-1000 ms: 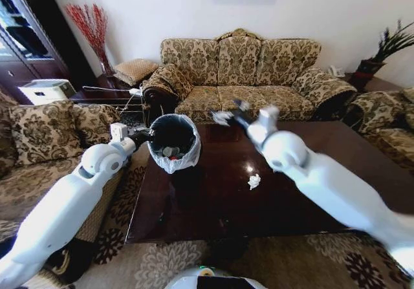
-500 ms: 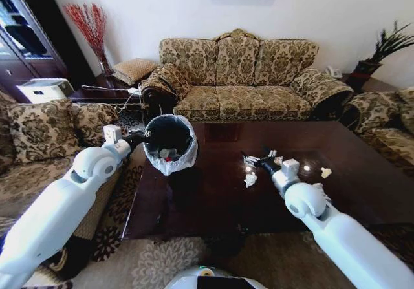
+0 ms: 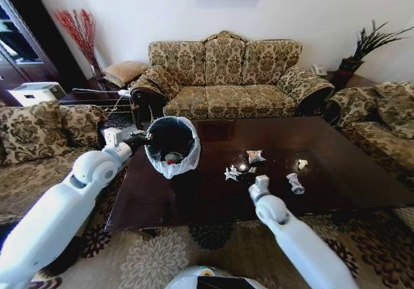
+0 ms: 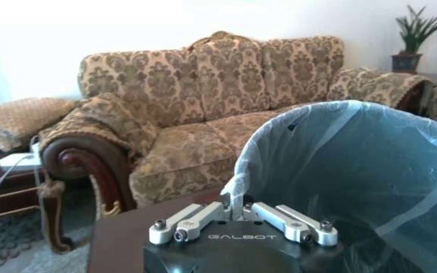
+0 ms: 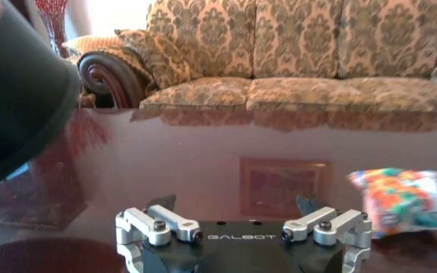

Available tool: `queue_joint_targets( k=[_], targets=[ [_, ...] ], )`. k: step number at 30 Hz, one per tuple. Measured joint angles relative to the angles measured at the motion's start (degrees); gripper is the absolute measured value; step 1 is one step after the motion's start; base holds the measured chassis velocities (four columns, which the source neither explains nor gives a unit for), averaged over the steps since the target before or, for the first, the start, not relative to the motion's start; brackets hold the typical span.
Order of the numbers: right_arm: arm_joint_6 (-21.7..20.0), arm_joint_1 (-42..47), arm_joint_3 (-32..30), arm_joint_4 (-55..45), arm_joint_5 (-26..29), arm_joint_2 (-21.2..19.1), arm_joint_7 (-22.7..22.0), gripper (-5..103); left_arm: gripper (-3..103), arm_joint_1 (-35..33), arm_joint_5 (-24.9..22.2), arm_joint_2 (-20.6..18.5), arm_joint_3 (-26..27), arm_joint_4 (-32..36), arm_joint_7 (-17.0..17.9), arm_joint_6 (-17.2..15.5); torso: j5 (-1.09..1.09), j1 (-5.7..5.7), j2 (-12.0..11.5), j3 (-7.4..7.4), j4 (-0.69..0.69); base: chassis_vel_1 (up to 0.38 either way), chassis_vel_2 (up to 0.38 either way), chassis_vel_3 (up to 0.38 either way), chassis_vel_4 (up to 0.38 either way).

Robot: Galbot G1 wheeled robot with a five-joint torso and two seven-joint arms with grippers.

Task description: Move to the front of the table and place the trash on the table into the trash bin.

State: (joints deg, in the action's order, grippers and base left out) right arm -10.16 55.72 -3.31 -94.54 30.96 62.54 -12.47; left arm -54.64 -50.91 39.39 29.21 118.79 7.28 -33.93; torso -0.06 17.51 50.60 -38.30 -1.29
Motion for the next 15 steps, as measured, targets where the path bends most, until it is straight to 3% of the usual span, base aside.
queue_joint_targets(
  k=[5,8,12,15],
  targets=[
    [0.31,-0.66,0.47,3.26,2.15,1.65,2.45,100,1,-0.47,0.01,-0.22,0.57,0.25,-0.01,0.00,0.01,0.00,0.00,0.00,-0.01,0.025,0.048,0.006,-0.015],
    [0.33,-0.68,0.50,5.07,3.32,3.51,0.43,100,1,-0.49,-0.02,-0.24,0.50,0.31,-0.13,0.01,0.10,-0.04,0.00,0.02,0.08,0.000,0.000,0.000,0.000],
    [0.18,-0.85,0.37,5.78,3.64,3.89,-0.88,102,1,-0.41,-0.05,-0.18,0.34,0.35,-0.20,0.01,0.05,-0.04,0.00,0.02,0.06,0.000,0.000,0.000,0.000],
    [-0.28,-0.90,0.50,5.86,3.69,3.92,-1.76,93,1,-0.47,-0.05,-0.04,0.29,0.35,-0.17,0.01,0.04,-0.03,0.00,0.02,0.02,0.000,0.000,0.000,0.000]
  ],
)
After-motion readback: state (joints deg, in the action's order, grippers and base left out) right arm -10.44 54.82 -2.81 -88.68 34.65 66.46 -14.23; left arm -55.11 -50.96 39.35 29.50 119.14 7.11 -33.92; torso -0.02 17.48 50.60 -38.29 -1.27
